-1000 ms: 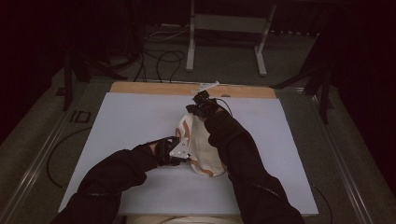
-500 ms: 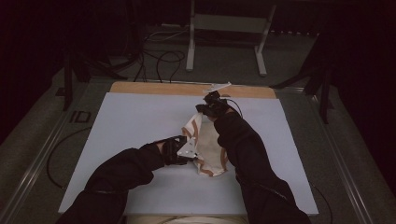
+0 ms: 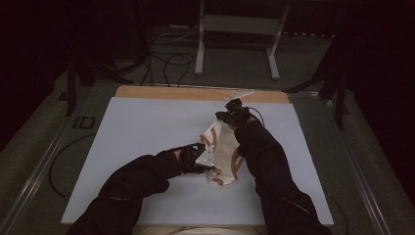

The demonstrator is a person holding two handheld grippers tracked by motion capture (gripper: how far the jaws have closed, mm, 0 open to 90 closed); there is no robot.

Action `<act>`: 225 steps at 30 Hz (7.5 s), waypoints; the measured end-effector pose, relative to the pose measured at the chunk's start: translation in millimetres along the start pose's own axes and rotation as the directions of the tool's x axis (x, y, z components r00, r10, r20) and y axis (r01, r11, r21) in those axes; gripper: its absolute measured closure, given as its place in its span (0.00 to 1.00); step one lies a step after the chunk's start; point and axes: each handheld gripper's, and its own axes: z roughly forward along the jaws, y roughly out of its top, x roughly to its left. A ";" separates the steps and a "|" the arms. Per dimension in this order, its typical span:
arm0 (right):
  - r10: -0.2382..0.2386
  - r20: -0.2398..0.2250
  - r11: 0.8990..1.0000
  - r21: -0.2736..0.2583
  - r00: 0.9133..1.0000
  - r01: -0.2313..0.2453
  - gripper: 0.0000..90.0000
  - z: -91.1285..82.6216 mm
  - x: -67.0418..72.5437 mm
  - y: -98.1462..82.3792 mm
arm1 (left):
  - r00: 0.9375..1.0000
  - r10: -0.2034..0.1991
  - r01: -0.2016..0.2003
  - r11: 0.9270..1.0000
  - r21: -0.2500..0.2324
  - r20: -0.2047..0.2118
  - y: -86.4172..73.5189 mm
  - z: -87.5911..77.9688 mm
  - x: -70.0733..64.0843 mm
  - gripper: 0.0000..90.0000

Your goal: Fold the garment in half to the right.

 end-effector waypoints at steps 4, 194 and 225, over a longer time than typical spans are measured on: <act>0.007 0.006 1.000 0.004 1.000 -0.007 0.99 -1.8 -6.9 -5.9 | 1.000 0.002 -0.002 1.000 0.001 0.005 4.7 5.9 0.9 0.97; 0.122 0.164 0.983 0.118 0.979 -0.142 1.00 -2.1 -51.2 -72.1 | 0.793 -0.587 0.492 0.776 -0.395 -0.165 -156.5 -73.5 -62.2 0.01; 0.100 0.228 0.988 0.094 0.968 -0.124 1.00 2.8 -66.5 -86.6 | 0.792 -0.584 0.485 0.778 -0.399 -0.177 -156.9 -74.5 -62.4 0.01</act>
